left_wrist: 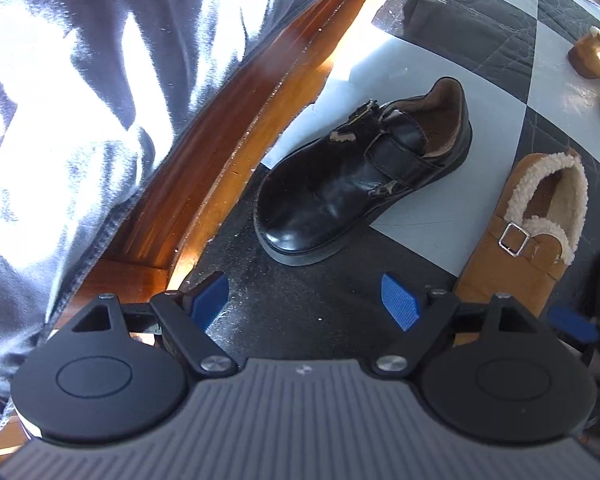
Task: Organize scattered shoes
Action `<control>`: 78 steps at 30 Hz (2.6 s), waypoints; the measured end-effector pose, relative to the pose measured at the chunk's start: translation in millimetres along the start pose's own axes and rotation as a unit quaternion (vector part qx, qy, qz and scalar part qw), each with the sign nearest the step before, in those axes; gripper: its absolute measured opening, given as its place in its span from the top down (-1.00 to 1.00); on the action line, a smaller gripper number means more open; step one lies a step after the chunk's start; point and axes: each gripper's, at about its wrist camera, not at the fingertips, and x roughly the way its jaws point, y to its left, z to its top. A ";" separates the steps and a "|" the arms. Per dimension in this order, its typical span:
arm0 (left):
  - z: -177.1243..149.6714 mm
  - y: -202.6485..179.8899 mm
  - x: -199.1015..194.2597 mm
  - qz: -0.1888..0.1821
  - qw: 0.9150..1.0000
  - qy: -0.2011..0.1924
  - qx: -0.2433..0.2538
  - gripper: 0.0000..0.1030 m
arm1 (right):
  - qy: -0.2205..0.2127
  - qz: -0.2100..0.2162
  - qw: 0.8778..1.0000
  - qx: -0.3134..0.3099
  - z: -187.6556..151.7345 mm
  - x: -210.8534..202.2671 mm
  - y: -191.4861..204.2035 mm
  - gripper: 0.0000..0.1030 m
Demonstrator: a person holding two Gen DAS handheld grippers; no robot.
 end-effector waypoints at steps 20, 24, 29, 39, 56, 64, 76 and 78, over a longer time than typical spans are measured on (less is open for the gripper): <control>-2.9 -45.5 8.7 -0.027 0.999 0.013 0.037 -0.62 | -0.025 0.006 0.989 0.143 19.6 21.2 -44.3 -0.48; -0.4 -50.2 4.0 -0.056 0.998 0.013 0.033 -0.62 | -0.054 0.026 0.989 0.137 11.8 -32.1 -50.7 -0.49; 7.8 -66.9 -24.6 -0.157 0.985 -0.002 0.066 -0.62 | -0.039 0.028 0.979 0.199 19.8 -97.9 -79.5 -0.50; 49.1 -74.5 -109.8 -0.372 0.926 -0.057 0.018 -0.68 | 0.037 0.147 0.929 0.338 55.9 -191.4 -131.6 -0.55; 113.2 -317.0 -47.8 -0.268 0.950 0.042 0.154 -0.65 | -0.121 -0.025 0.961 0.246 239.6 -155.5 -305.2 -0.37; 159.4 -357.6 -17.0 -0.308 0.950 0.026 0.050 -0.69 | -0.257 -0.065 0.934 0.240 222.3 -176.3 -342.5 -0.45; 202.4 -523.4 15.1 -0.253 0.965 0.046 0.050 -0.62 | -0.244 -0.007 0.918 0.312 83.7 -180.1 -326.1 -0.49; 209.8 -548.0 25.7 -0.237 0.968 0.059 0.050 -0.55 | -0.225 -0.016 0.928 0.296 82.5 -182.5 -326.7 -0.49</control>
